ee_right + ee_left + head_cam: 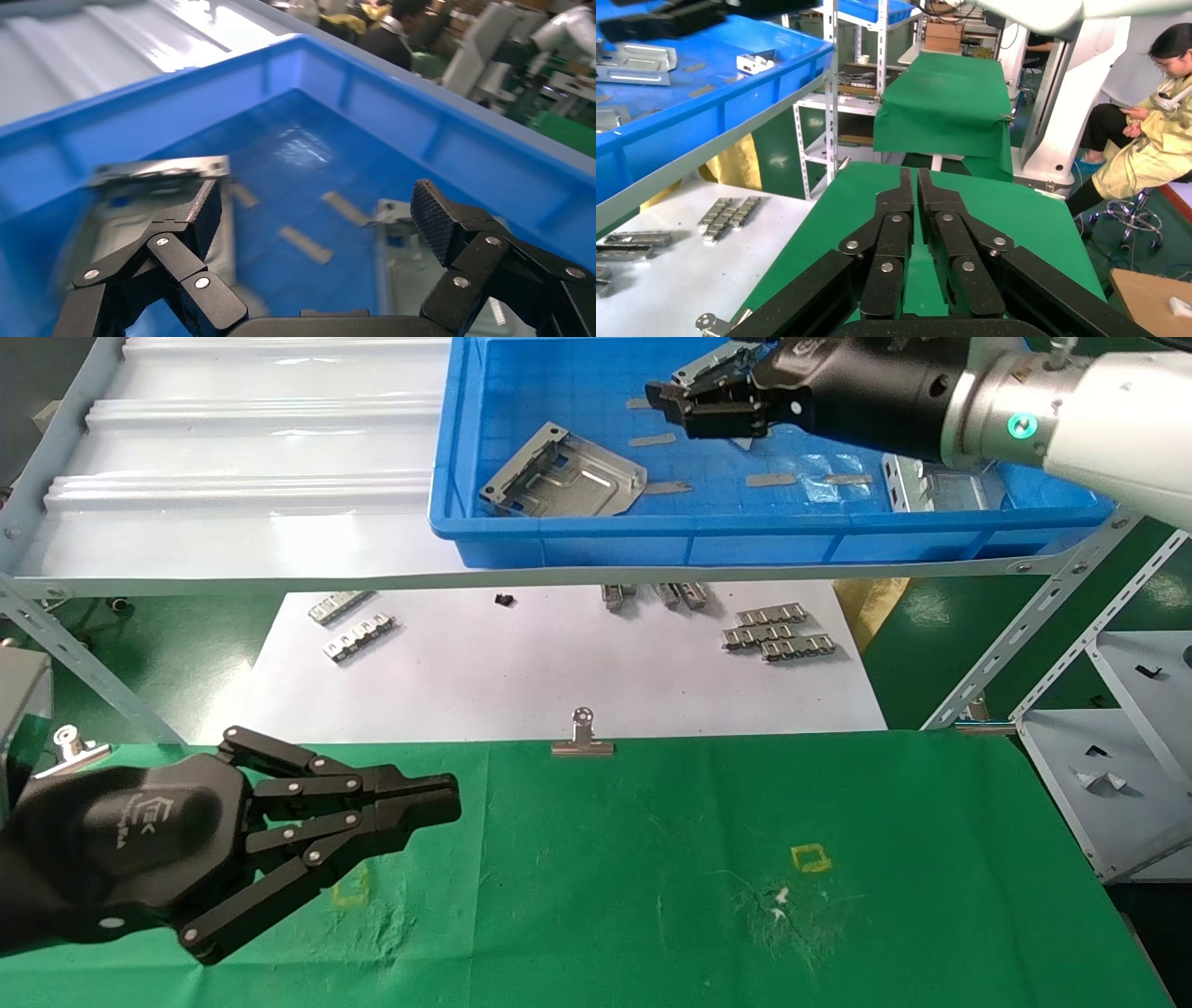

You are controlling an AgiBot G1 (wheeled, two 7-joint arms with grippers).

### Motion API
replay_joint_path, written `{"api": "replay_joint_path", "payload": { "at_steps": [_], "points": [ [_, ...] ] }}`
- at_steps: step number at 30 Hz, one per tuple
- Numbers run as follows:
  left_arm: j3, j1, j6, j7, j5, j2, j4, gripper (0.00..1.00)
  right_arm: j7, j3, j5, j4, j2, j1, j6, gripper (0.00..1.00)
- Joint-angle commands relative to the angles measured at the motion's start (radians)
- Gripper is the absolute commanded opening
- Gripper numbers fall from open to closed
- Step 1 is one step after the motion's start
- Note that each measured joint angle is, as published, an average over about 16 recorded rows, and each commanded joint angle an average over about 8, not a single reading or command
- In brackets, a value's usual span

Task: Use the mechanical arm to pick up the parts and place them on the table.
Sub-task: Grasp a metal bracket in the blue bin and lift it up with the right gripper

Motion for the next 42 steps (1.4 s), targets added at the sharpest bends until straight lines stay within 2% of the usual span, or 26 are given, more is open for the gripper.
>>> {"api": "replay_joint_path", "payload": {
  "at_steps": [1, 6, 7, 8, 13, 17, 30, 42],
  "points": [
    [0.000, 0.000, 0.000, 0.000, 0.000, 0.000, 0.000, 1.00, -0.024, -0.021, -0.043, -0.103, -0.054, 0.057, 0.041, 0.75],
    [0.000, 0.000, 0.000, 0.000, 0.000, 0.000, 0.000, 1.00, -0.056, -0.067, -0.123, -0.299, -0.152, 0.143, 0.134, 0.12],
    [0.000, 0.000, 0.000, 0.000, 0.000, 0.000, 0.000, 1.00, -0.058, -0.076, -0.137, -0.330, -0.169, 0.156, 0.156, 0.03],
    [0.000, 0.000, 0.000, 0.000, 0.000, 0.000, 0.000, 1.00, -0.059, -0.084, -0.150, -0.357, -0.184, 0.166, 0.178, 0.00],
    [0.000, 0.000, 0.000, 0.000, 0.000, 0.000, 0.000, 1.00, -0.054, -0.105, -0.181, -0.432, -0.231, 0.183, 0.278, 0.00],
    [0.000, 0.000, 0.000, 0.000, 0.000, 0.000, 0.000, 1.00, -0.042, -0.108, -0.175, -0.434, -0.239, 0.172, 0.313, 0.00],
    [0.000, 0.000, 0.000, 0.000, 0.000, 0.000, 0.000, 1.00, 0.012, -0.116, -0.129, -0.401, -0.244, 0.130, 0.342, 0.00],
    [0.001, 0.000, 0.000, 0.000, 0.000, 0.000, 0.000, 1.00, 0.024, -0.166, -0.109, -0.349, -0.246, 0.094, 0.358, 0.00]
  ]
}}
